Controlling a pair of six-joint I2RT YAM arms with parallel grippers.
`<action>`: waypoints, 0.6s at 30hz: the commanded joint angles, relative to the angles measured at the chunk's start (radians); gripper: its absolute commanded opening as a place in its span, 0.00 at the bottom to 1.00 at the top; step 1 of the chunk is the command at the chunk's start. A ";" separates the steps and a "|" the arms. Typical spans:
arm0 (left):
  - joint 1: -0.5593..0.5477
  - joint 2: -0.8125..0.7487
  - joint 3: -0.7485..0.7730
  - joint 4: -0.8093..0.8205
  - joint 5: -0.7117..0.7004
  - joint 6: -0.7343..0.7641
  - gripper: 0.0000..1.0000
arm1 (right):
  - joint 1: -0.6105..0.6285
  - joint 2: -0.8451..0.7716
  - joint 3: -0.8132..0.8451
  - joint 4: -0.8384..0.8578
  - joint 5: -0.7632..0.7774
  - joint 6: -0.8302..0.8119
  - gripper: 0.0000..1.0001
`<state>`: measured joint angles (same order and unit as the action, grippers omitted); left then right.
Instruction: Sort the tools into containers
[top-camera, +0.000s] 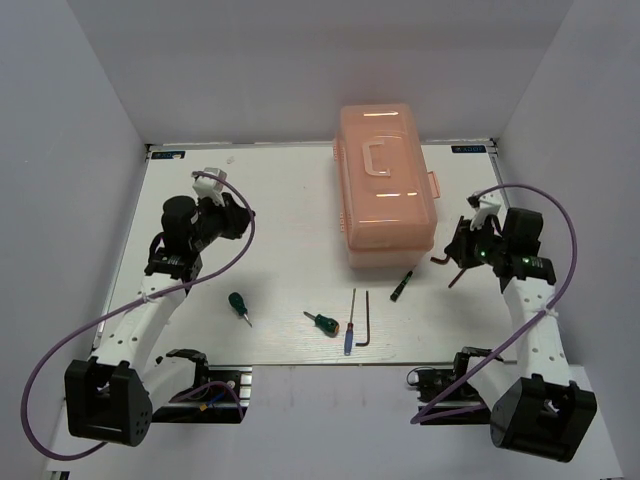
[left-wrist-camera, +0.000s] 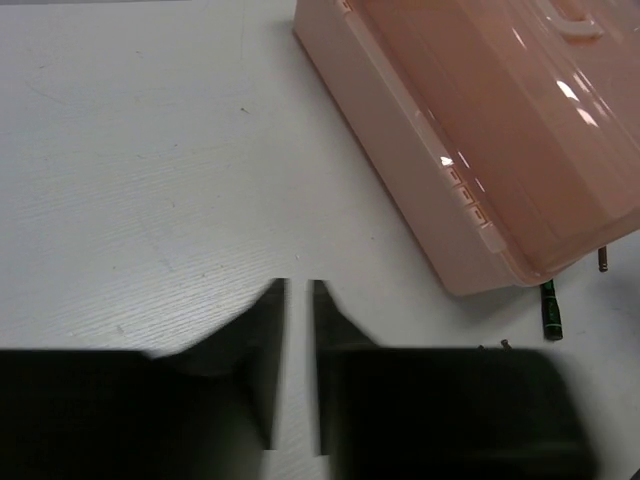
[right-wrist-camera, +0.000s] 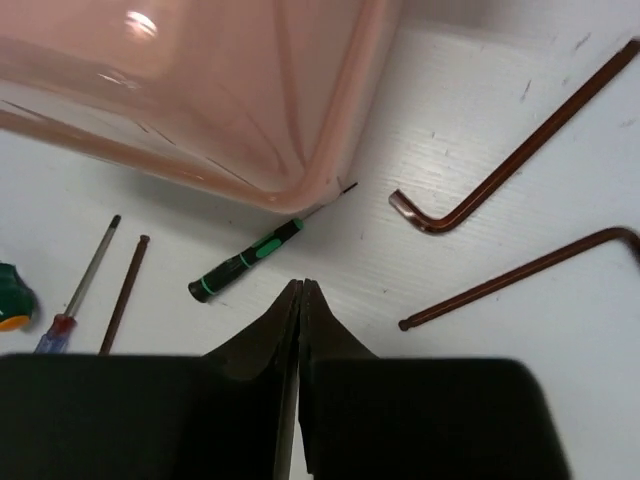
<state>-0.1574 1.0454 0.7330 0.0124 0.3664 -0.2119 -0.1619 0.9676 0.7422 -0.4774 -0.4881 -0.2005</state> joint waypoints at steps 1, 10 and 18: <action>-0.001 0.007 0.008 0.032 0.068 -0.009 0.06 | 0.004 -0.033 0.162 -0.003 -0.058 -0.082 0.00; -0.010 0.093 0.020 0.090 0.284 -0.018 0.60 | 0.116 0.319 0.686 -0.034 -0.147 0.114 0.84; -0.010 0.231 0.045 0.215 0.480 -0.099 0.91 | 0.338 0.785 1.138 0.023 -0.032 0.423 0.68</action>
<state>-0.1612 1.2518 0.7361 0.1707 0.7444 -0.2867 0.1146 1.6588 1.7542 -0.4713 -0.5800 0.0650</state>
